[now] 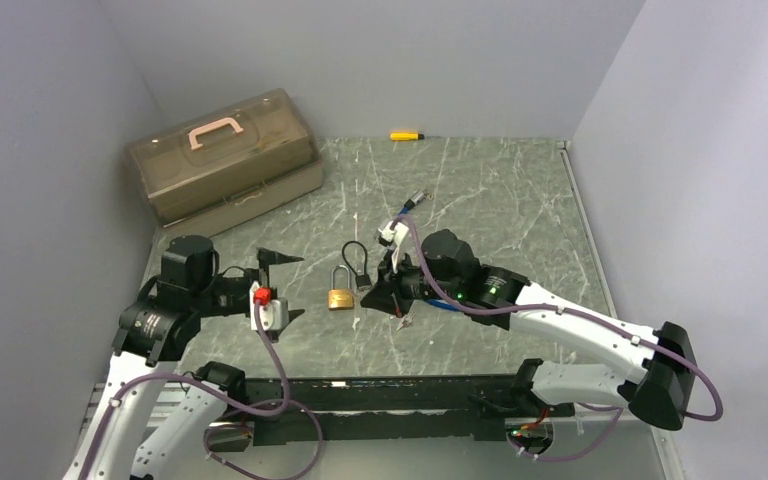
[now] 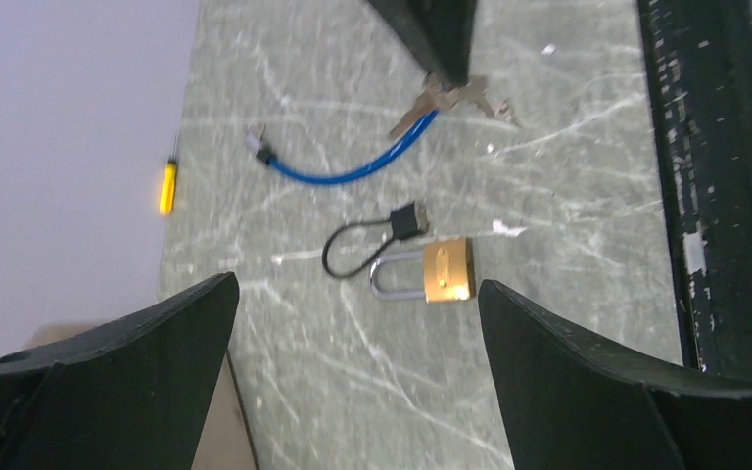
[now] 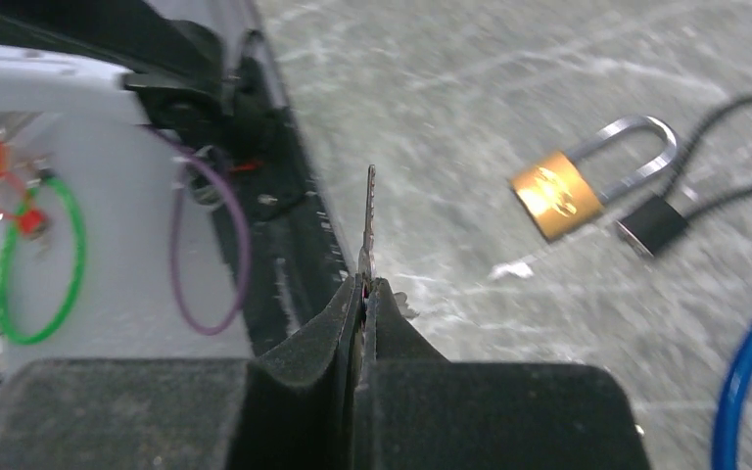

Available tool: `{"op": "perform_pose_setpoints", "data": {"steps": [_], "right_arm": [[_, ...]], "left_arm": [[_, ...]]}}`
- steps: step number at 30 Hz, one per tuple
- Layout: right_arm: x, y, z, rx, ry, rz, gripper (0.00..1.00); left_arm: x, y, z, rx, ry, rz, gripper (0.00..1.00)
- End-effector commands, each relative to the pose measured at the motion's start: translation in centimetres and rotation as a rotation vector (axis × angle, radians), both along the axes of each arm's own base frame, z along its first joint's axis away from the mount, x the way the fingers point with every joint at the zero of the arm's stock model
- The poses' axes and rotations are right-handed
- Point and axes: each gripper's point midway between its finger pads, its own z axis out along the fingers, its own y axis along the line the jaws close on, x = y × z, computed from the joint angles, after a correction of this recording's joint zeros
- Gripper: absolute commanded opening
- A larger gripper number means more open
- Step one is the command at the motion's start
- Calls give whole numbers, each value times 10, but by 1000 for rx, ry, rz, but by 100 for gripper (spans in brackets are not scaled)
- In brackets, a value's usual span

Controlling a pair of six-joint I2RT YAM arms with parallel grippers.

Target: Unlock with the key

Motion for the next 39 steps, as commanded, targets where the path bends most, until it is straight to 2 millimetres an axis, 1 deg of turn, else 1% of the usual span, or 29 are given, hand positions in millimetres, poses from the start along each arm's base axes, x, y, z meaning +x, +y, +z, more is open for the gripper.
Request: {"op": "perform_pose_setpoints", "data": {"steps": [1, 5, 9, 12, 13, 14, 16, 17, 18, 19, 21, 22, 25, 26, 28, 31, 34, 35, 37, 38, 39], "right_arm": [[-35, 17, 66, 186, -18, 239, 0], [-47, 24, 82, 208, 4, 334, 0], [-46, 28, 86, 191, 2, 361, 0], [-45, 29, 88, 183, -12, 364, 0], [-44, 29, 89, 180, -17, 364, 0], [-43, 29, 89, 174, -23, 365, 0], [-42, 29, 90, 164, -32, 364, 0], [-41, 29, 90, 159, -37, 365, 0], [-40, 29, 91, 154, -42, 363, 0], [-39, 29, 90, 148, -47, 360, 0], [-37, 28, 92, 140, -56, 354, 0], [-36, 27, 93, 138, -63, 349, 0], [-34, 25, 98, 141, -87, 336, 0], [-34, 24, 100, 144, -98, 334, 0], [-33, 21, 104, 149, -117, 325, 0], [-32, 19, 110, 155, -144, 314, 0], [-30, 17, 116, 162, -169, 297, 0], [-29, 16, 117, 163, -174, 292, 0], [-29, 16, 119, 167, -183, 289, 0], [-28, 16, 121, 172, -188, 286, 0], [-27, 15, 122, 175, -191, 281, 0]], "left_arm": [[-18, -26, 26, -42, -124, -188, 99], [-30, -37, 30, 3, -231, -288, 99], [-32, -43, 43, 1, -338, -315, 99], [-36, -45, 51, -10, -318, -316, 85], [-38, -46, 53, -15, -294, -313, 79], [-39, -47, 56, -19, -272, -310, 70], [-38, -48, 61, -29, -228, -291, 47], [-38, -48, 63, -40, -197, -277, 41], [-38, -49, 64, -50, -165, -265, 40], [-39, -50, 64, -57, -130, -262, 43], [-43, -52, 65, -76, -46, -252, 53], [-44, -53, 64, -85, 6, -243, 56], [-49, -56, 57, -92, 143, -229, 73], [-50, -57, 56, -97, 184, -221, 76], [-51, -60, 56, -114, 250, -205, 78], [-51, -64, 60, -143, 334, -186, 75], [-55, -69, 66, -170, 397, -194, 68], [-58, -70, 68, -179, 415, -207, 63], [-61, -72, 72, -194, 443, -219, 49], [-61, -73, 73, -204, 454, -213, 44], [-60, -73, 73, -207, 463, -207, 44]]}}
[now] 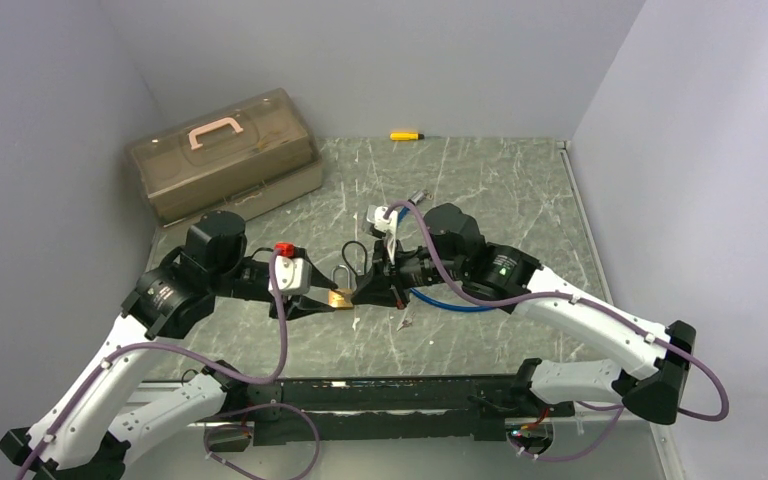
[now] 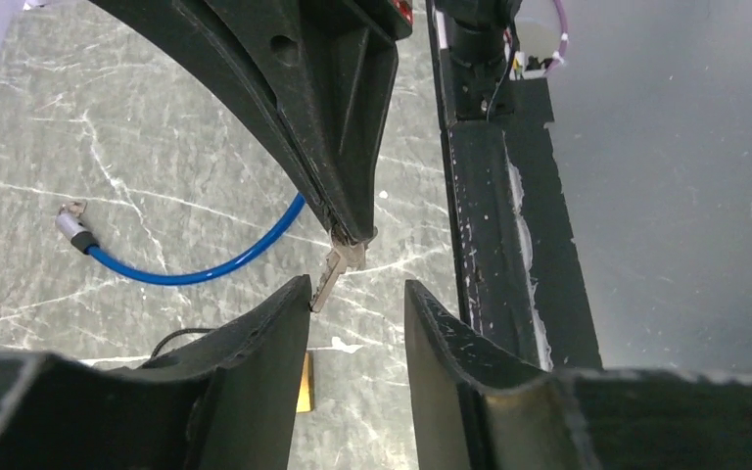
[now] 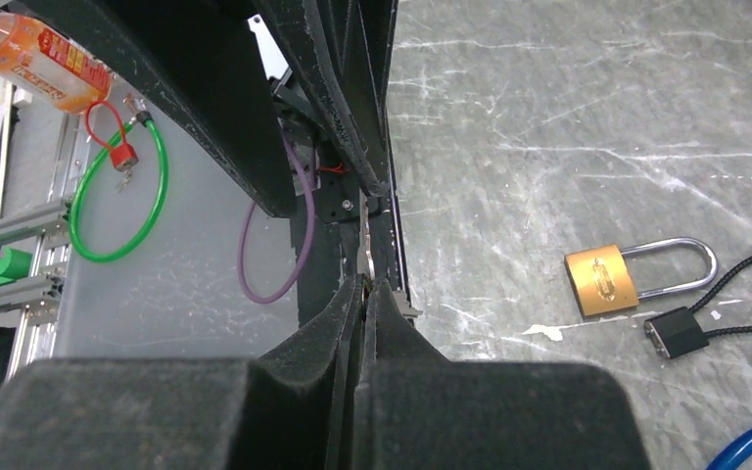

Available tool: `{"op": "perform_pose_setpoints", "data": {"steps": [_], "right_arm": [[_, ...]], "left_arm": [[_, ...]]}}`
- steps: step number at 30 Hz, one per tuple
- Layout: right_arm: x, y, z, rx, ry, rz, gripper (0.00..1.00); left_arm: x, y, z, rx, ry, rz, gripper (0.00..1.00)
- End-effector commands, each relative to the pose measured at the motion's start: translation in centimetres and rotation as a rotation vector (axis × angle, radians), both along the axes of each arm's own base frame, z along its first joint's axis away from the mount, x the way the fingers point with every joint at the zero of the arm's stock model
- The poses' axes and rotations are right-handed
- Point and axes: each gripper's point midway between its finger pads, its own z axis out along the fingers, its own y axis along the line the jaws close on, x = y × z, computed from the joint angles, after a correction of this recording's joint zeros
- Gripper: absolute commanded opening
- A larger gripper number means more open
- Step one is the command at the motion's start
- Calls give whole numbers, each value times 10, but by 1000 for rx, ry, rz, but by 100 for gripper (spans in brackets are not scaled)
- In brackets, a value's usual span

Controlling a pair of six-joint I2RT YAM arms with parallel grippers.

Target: Unlock with the key

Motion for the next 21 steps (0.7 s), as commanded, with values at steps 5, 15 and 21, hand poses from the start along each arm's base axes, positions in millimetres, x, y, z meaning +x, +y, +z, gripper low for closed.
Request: {"op": "perform_pose_setpoints", "data": {"steps": [5, 15, 21], "right_arm": [[9, -3, 45, 118, -123, -44, 0], [9, 0, 55, 148, -147, -49, 0], [7, 1, 56, 147, -158, -47, 0]], "left_arm": [[-11, -9, 34, -104, 67, -27, 45], [-7, -12, 36, -112, 96, -12, 38], [-2, -11, 30, -95, 80, 10, 32]]}}
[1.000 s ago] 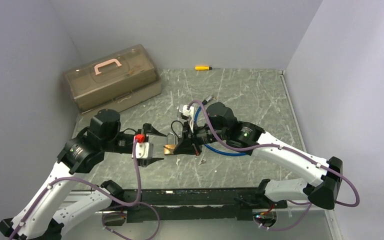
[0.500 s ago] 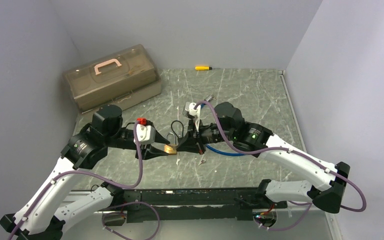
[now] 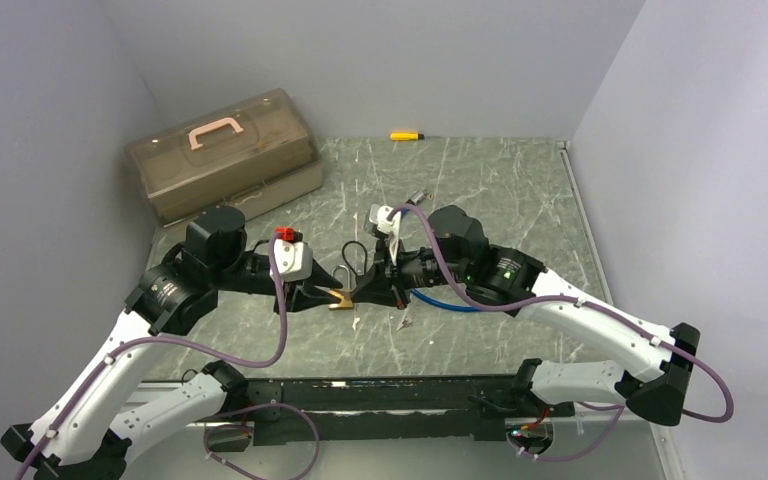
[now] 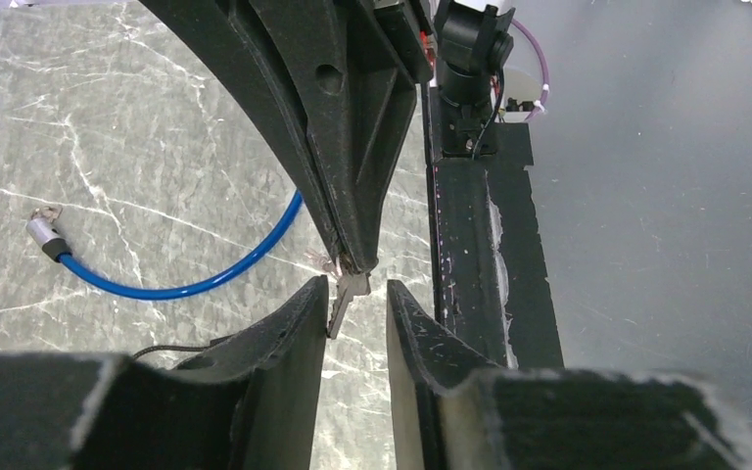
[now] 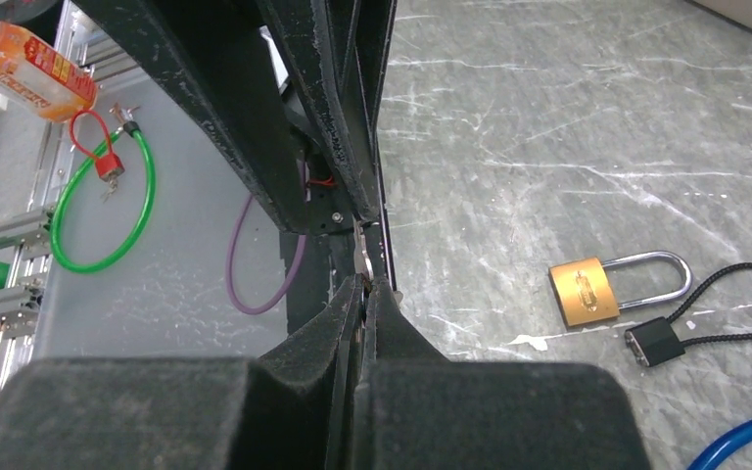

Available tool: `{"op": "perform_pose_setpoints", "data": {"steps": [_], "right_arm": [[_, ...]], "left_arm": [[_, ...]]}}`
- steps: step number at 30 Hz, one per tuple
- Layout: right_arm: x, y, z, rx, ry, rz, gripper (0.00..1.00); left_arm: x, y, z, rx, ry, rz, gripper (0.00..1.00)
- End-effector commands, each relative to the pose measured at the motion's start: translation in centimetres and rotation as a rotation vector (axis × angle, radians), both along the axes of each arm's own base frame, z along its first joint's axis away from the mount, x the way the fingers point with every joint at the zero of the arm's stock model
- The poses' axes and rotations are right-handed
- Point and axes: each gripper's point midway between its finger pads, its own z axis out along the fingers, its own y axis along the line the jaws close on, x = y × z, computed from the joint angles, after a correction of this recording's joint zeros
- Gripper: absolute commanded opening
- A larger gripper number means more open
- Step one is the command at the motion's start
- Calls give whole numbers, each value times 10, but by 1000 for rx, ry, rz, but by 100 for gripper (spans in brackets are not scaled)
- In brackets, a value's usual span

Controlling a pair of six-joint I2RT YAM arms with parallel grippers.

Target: Unlock with the key

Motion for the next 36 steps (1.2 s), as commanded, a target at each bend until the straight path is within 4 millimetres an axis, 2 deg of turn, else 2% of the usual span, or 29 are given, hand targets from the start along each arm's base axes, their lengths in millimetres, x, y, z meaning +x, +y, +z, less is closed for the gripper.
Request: {"op": "perform_pose_setpoints", "data": {"steps": [1, 4, 7, 13, 16, 18, 22, 25, 27, 31, 33, 36], "right_arm": [[4, 2, 44, 114, -109, -18, 0], [4, 3, 44, 112, -114, -20, 0], [5, 2, 44, 112, -120, -32, 0], [5, -1, 45, 118, -131, -48, 0], [4, -1, 45, 114, -130, -48, 0], [3, 0, 45, 112, -131, -45, 0], [2, 2, 45, 110, -131, -36, 0], [1, 3, 43, 105, -129, -36, 0], [1, 4, 44, 106, -130, -35, 0], [0, 3, 45, 107, -135, -38, 0], [0, 3, 44, 105, -134, -40, 0], [1, 2, 46, 111, -134, -47, 8]], "left_arm": [[-3, -1, 13, -29, -28, -14, 28], [0, 0, 12, -20, -40, -2, 19], [2, 2, 10, -5, -55, 6, 20], [2, 4, 8, 7, -59, 13, 45], [4, 4, 7, 10, -62, 25, 49], [5, 4, 9, 8, -65, 27, 45], [5, 2, 17, -13, -74, 27, 28], [4, 1, 22, -24, -69, 21, 29], [2, 1, 22, -26, -72, 11, 25], [4, 2, 23, -25, -76, 23, 1], [4, 2, 24, -27, -82, 23, 0], [0, 3, 23, -23, -90, 0, 0]]}}
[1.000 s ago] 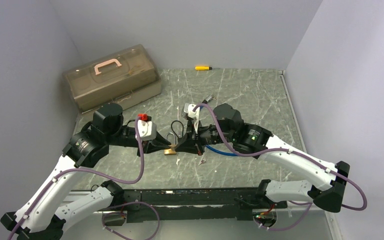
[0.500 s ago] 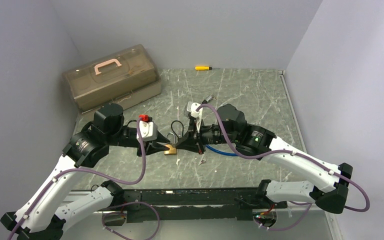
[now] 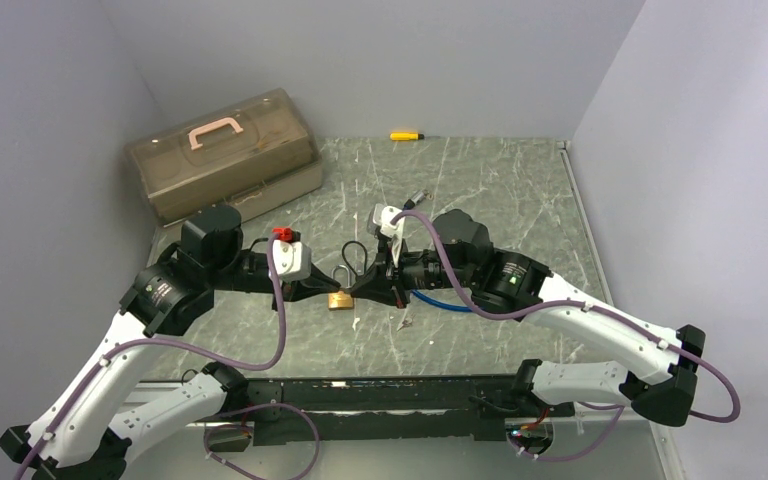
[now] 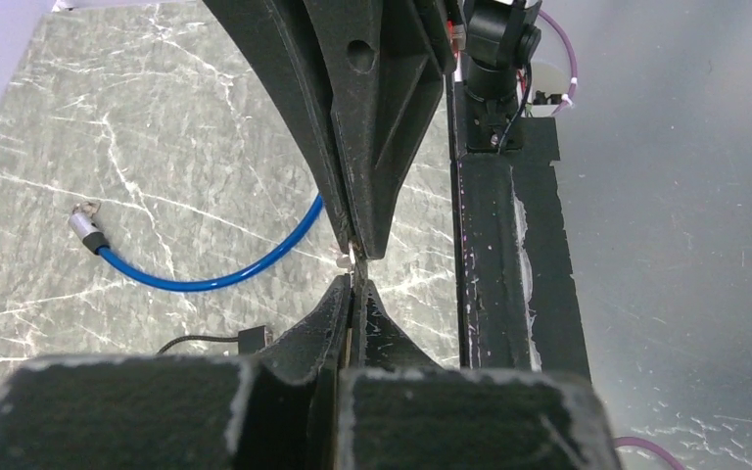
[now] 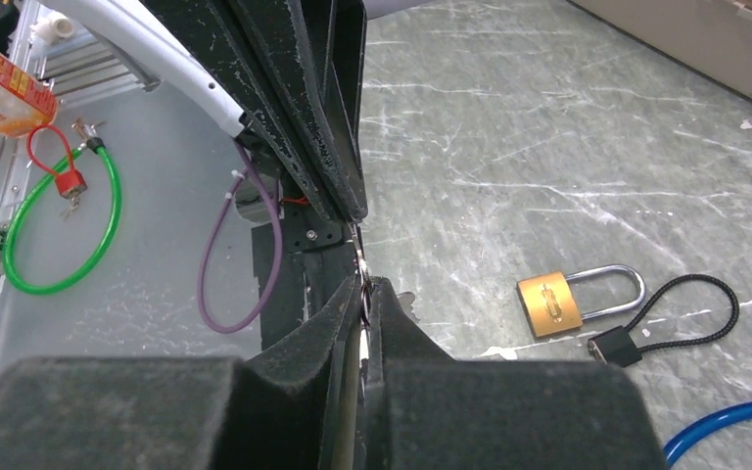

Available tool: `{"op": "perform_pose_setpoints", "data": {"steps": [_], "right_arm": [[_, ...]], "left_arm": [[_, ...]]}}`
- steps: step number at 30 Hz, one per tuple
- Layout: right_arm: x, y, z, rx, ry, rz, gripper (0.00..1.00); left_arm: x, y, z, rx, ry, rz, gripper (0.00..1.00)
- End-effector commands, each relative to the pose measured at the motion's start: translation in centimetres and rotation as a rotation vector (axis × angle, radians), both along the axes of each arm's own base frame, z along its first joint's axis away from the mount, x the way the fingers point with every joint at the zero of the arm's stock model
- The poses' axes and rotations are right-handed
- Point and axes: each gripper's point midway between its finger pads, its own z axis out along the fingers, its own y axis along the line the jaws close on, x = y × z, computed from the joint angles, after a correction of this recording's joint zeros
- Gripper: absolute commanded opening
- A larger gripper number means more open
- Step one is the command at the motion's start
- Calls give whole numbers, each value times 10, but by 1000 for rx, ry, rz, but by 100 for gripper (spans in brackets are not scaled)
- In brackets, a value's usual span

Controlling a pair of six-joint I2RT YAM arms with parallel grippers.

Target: Unlock with the key

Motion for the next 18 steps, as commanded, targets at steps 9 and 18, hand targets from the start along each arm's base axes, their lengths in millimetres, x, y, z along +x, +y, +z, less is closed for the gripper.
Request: {"op": "perform_pose_setpoints", "data": {"steps": [9, 18], "right_arm": [[-1, -11, 44, 99, -89, -29, 50], [1, -24, 56, 126, -169, -55, 64]], "left_arm": [[-5, 2, 19, -21, -72, -34, 0], [-14, 1, 24, -32, -71, -86, 0]]}}
